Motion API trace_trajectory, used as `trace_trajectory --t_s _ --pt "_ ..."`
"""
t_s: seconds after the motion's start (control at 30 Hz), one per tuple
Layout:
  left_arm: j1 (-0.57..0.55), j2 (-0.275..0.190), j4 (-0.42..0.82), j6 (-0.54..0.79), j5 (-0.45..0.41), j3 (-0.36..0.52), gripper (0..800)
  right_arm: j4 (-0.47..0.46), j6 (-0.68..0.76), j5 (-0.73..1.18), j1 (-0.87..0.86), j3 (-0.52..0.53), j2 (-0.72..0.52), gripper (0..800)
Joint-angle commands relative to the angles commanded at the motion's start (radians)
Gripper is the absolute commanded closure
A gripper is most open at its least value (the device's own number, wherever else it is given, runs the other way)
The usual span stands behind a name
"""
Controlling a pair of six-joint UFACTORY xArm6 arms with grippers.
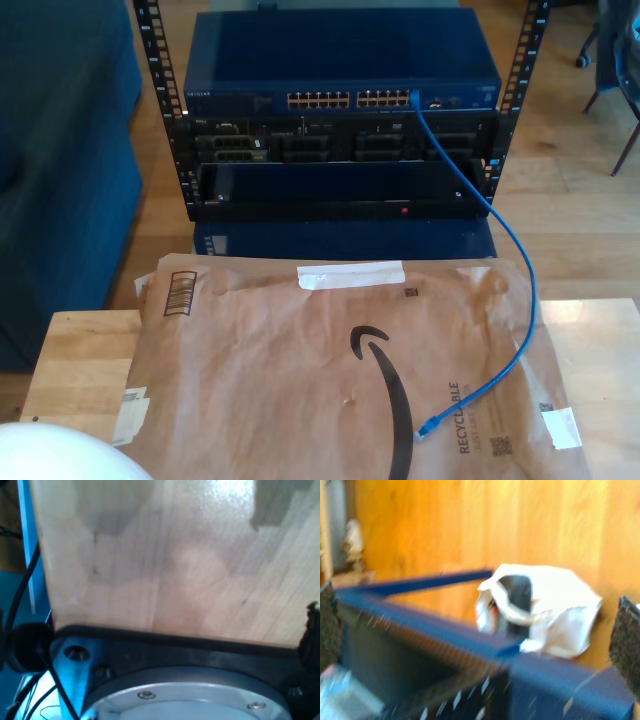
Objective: Grab the cable and plug it in
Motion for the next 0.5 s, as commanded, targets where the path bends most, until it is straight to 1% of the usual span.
trace_trajectory --t_s 0.03,0.2,0.27,0.33,0.5 --pt "0.000 0.000 0.000 0.000 0.000 0.000 0 -0.003 -0.049 0.051 -0.044 -0.008 -0.005 9" --pt "0.000 0.000 0.000 0.000 -0.002 0.000 0 -0.003 -0.287 0.437 -0.387 -0.074 -0.043 7" --pt "0.000 0.000 0.000 0.000 0.000 0.000 0 -0.006 -0.367 0.560 -0.483 -0.103 -0.061 7" --pt "0.000 0.000 0.000 0.000 0.000 0.000 0 -0.017 -0.442 0.626 -0.569 -0.109 -0.069 7" --pt "0.000 0.000 0.000 0.000 -0.002 0.000 0 -0.114 -0.608 0.755 -0.697 -0.110 -0.089 7"
